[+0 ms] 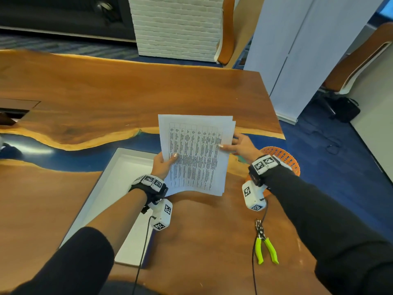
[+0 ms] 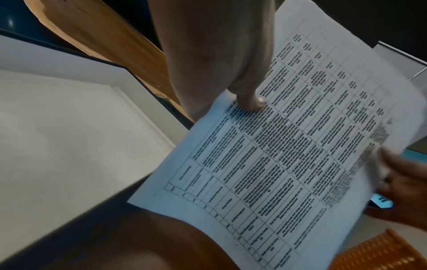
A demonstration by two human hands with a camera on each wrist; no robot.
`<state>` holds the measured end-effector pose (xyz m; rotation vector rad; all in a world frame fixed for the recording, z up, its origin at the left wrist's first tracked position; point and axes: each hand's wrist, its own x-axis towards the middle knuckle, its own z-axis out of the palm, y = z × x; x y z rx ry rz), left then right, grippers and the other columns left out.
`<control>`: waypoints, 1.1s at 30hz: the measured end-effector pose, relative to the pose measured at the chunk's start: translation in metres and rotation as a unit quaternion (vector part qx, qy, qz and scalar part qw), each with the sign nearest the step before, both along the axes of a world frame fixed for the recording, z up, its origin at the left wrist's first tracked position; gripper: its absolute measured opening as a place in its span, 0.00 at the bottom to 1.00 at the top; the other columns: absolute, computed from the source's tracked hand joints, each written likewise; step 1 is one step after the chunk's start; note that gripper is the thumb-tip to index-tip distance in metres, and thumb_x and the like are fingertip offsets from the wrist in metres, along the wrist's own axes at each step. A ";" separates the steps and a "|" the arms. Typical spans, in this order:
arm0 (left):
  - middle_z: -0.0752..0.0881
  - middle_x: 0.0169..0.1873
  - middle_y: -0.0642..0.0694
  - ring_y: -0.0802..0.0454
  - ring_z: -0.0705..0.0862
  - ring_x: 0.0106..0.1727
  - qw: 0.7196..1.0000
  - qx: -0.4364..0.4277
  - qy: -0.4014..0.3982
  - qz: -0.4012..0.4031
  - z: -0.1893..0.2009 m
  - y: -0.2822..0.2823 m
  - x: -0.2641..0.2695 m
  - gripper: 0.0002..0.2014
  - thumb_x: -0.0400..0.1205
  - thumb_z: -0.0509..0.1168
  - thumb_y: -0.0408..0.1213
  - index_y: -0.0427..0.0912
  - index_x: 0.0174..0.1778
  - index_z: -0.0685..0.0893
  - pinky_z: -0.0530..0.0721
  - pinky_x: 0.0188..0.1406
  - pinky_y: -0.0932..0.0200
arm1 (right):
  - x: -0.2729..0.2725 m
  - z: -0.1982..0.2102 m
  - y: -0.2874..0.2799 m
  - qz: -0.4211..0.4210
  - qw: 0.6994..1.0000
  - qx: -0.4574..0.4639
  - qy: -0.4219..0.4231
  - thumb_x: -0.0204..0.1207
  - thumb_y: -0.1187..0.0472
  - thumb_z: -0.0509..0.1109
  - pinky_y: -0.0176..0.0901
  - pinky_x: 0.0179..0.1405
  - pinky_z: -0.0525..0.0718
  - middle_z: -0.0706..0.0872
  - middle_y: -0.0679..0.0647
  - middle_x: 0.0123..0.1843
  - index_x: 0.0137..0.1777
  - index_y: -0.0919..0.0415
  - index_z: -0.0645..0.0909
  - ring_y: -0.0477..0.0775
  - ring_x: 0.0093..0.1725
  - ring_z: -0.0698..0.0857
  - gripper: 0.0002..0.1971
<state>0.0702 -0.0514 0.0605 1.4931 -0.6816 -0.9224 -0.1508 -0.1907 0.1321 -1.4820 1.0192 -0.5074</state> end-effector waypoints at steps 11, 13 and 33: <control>0.81 0.65 0.32 0.39 0.81 0.66 0.997 -0.054 -0.035 0.031 -0.008 -0.009 -0.023 0.19 0.83 0.62 0.26 0.28 0.71 0.73 0.80 0.67 0.44 | 0.010 -0.053 0.038 -0.159 0.985 -0.021 -0.065 0.72 0.73 0.72 0.50 0.52 0.86 0.84 0.67 0.60 0.61 0.74 0.77 0.58 0.54 0.84 0.17; 0.81 0.66 0.33 0.41 0.80 0.66 0.998 -0.046 -0.041 0.018 -0.018 -0.003 -0.024 0.21 0.83 0.63 0.25 0.29 0.72 0.71 0.80 0.66 0.47 | 0.005 -0.068 0.044 -0.155 0.987 -0.007 -0.050 0.72 0.73 0.73 0.51 0.53 0.86 0.84 0.65 0.60 0.61 0.73 0.77 0.58 0.55 0.85 0.18; 0.85 0.58 0.37 0.40 0.84 0.62 0.998 0.019 -0.004 -0.055 -0.061 0.015 -0.033 0.19 0.80 0.67 0.28 0.32 0.68 0.76 0.81 0.65 0.40 | -0.015 -0.121 0.070 -0.123 0.990 0.075 0.004 0.78 0.73 0.65 0.60 0.70 0.76 0.79 0.68 0.70 0.69 0.73 0.72 0.66 0.69 0.78 0.19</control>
